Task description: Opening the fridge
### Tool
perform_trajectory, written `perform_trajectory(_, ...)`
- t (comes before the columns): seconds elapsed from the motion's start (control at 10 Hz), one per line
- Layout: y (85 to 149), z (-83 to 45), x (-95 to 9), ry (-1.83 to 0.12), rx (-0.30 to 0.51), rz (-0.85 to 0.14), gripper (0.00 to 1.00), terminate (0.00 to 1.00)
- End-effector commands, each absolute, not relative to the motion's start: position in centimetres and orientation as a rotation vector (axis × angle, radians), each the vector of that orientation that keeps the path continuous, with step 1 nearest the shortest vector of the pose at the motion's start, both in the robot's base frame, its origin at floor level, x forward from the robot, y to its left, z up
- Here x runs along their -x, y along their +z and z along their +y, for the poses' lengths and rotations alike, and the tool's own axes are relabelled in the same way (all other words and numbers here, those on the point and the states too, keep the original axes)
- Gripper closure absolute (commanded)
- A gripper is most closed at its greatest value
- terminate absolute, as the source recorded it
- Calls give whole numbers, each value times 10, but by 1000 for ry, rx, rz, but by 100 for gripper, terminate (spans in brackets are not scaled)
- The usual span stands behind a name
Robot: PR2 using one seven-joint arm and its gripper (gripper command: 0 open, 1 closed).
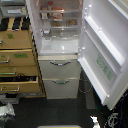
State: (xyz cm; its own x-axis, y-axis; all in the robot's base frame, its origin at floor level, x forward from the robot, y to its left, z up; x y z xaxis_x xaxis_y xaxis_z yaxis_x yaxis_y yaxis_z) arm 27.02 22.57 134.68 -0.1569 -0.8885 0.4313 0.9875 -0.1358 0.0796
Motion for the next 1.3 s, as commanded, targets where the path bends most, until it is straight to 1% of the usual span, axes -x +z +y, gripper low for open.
perform_trajectory(0.1, 1246, 244, -361, -1154, 86, -349, 0, 0)
perform_trajectory(0.2, 1178, 237, -409, -1086, 66, -281, 0, 0)
perform_trajectory(0.4, 1115, 198, -449, -1046, 84, -222, 0, 0)
perform_trajectory(0.5, 1095, 150, -465, -1065, 123, -227, 0, 0)
perform_trajectory(0.6, 1101, 108, -473, -1066, 180, -259, 0, 0)
perform_trajectory(0.7, 1110, 66, -467, -1124, 213, -275, 0, 0)
perform_trajectory(0.9, 1136, -20, -475, -1240, 226, -319, 0, 0)
perform_trajectory(1.1, 1150, -76, -495, -1280, 240, -352, 0, 0)
perform_trajectory(1.2, 1171, -113, -507, -1279, 261, -378, 0, 0)
perform_trajectory(1.3, 1167, -115, -507, -1274, 247, -371, 0, 0)
